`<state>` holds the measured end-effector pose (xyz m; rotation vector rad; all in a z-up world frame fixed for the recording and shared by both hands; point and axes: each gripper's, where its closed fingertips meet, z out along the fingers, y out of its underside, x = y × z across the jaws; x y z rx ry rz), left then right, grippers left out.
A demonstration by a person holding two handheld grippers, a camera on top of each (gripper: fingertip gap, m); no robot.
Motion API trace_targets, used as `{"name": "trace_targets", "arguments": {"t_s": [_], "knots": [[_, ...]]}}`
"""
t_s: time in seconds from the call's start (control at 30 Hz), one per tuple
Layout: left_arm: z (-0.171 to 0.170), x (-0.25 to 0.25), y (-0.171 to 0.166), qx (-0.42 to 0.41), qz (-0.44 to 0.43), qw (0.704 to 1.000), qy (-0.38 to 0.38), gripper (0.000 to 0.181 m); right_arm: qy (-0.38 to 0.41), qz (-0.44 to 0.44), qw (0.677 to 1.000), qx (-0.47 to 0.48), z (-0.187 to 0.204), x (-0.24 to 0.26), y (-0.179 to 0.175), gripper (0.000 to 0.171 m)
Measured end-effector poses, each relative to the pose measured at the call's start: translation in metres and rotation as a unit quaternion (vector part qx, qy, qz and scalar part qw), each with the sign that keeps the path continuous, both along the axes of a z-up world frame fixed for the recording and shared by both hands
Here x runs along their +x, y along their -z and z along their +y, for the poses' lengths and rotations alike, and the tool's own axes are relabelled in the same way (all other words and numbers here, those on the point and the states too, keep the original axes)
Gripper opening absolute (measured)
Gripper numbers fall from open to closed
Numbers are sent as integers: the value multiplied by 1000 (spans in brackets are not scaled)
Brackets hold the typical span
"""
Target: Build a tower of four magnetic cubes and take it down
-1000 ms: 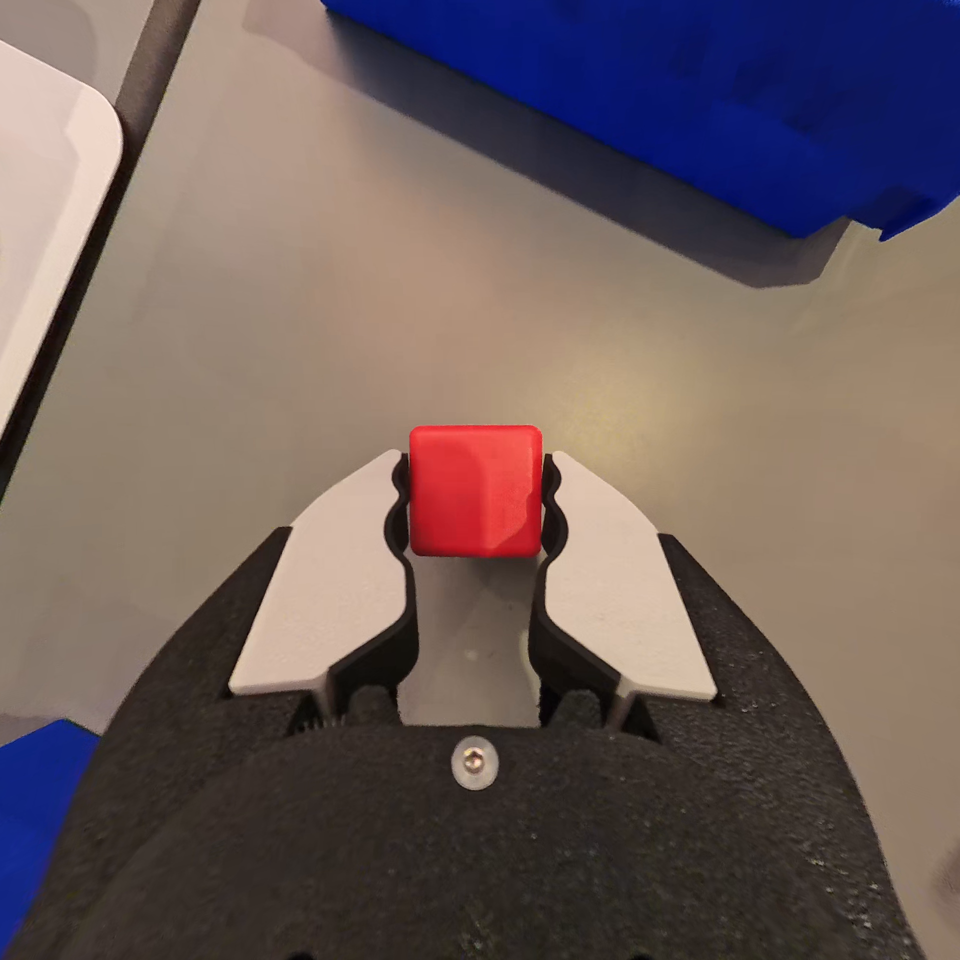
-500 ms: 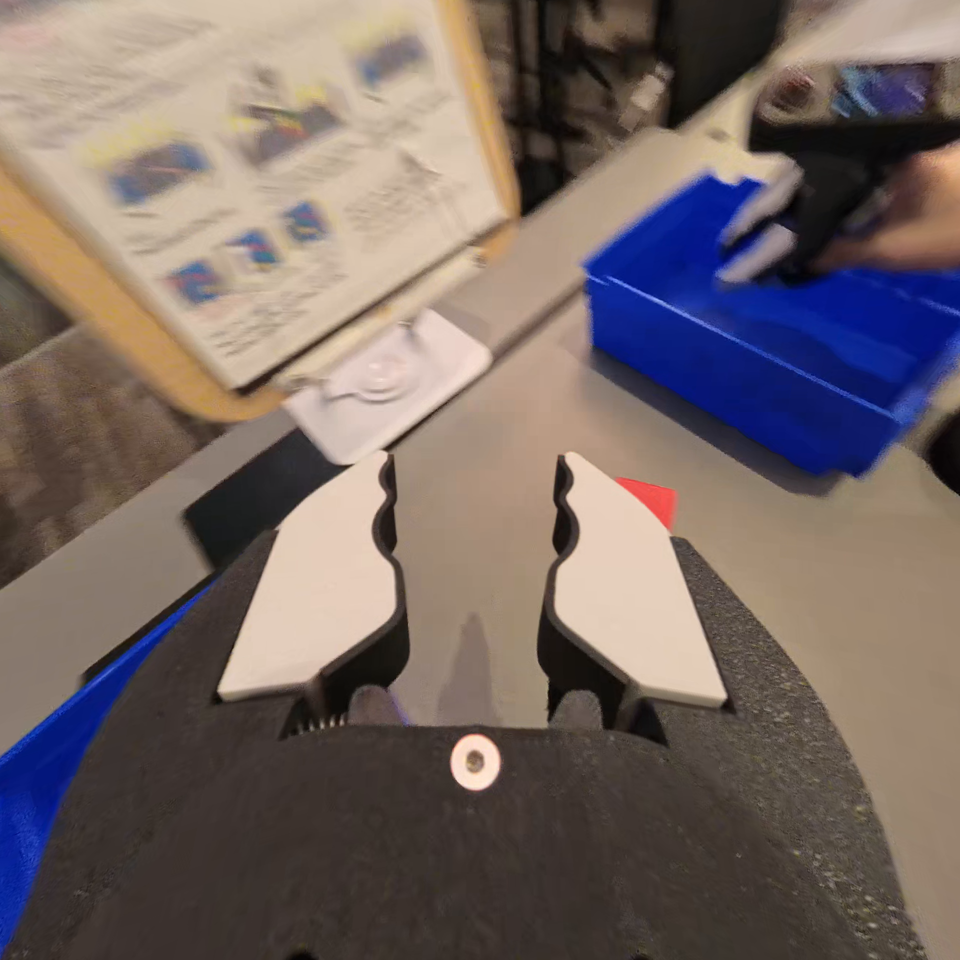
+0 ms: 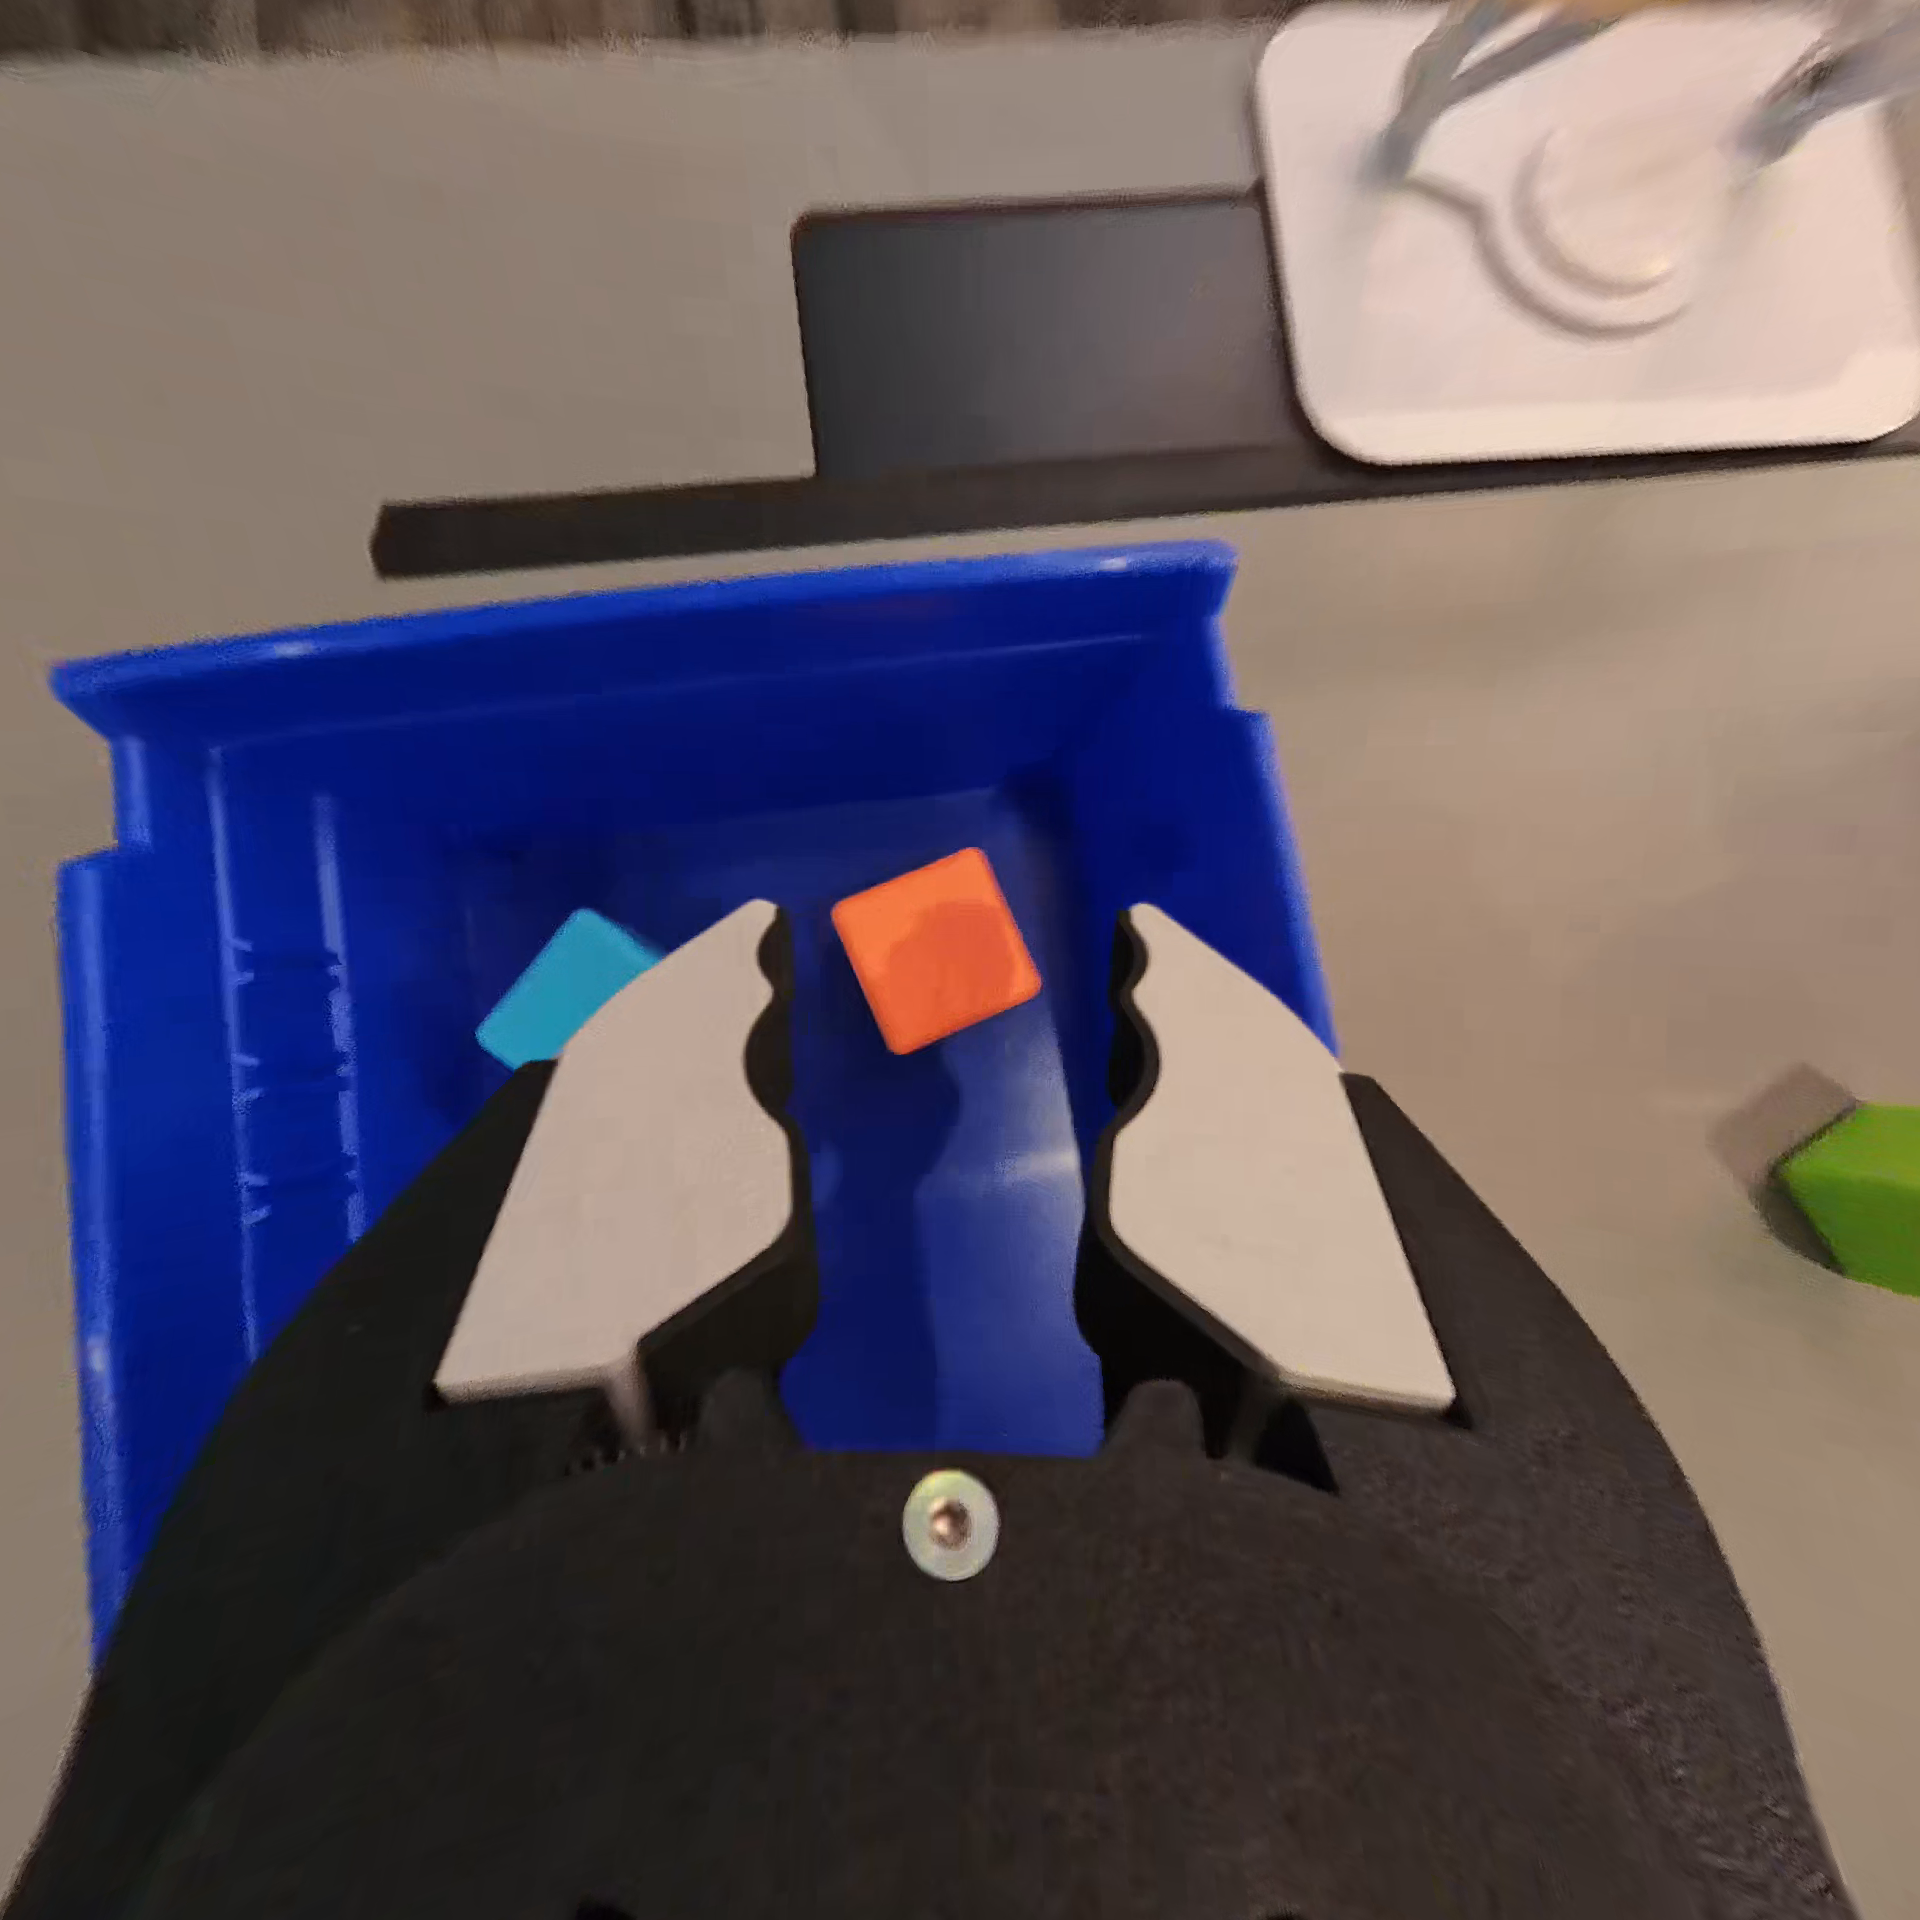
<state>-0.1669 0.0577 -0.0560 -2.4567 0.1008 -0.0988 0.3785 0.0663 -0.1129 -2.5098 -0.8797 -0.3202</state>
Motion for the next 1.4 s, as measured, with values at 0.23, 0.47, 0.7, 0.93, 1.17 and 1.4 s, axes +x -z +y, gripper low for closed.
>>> {"name": "trace_targets", "arguments": {"t_s": [0.23,0.47,0.7,0.93,1.17,1.4], "knots": [[1,-4,58,-111,73,991,-21,68,-2,-4,1000,-11,-2,-1,5,36],[5,-12,78,-132,126,983,-24,59,-3,1,1000,-12,-3,-2,3,35],[-5,-17,80,-159,114,981,-4,52,-6,-1,1000,-20,-5,-3,6,35],[-15,-21,9,-70,67,995,11,52,-7,-8,1000,-28,-6,-3,10,35],[-56,79,-124,152,-52,970,184,51,-8,-15,999,-34,-6,-3,14,35],[-97,233,-111,178,-28,892,416,51,-13,-20,999,-37,-7,-5,15,35]]}}
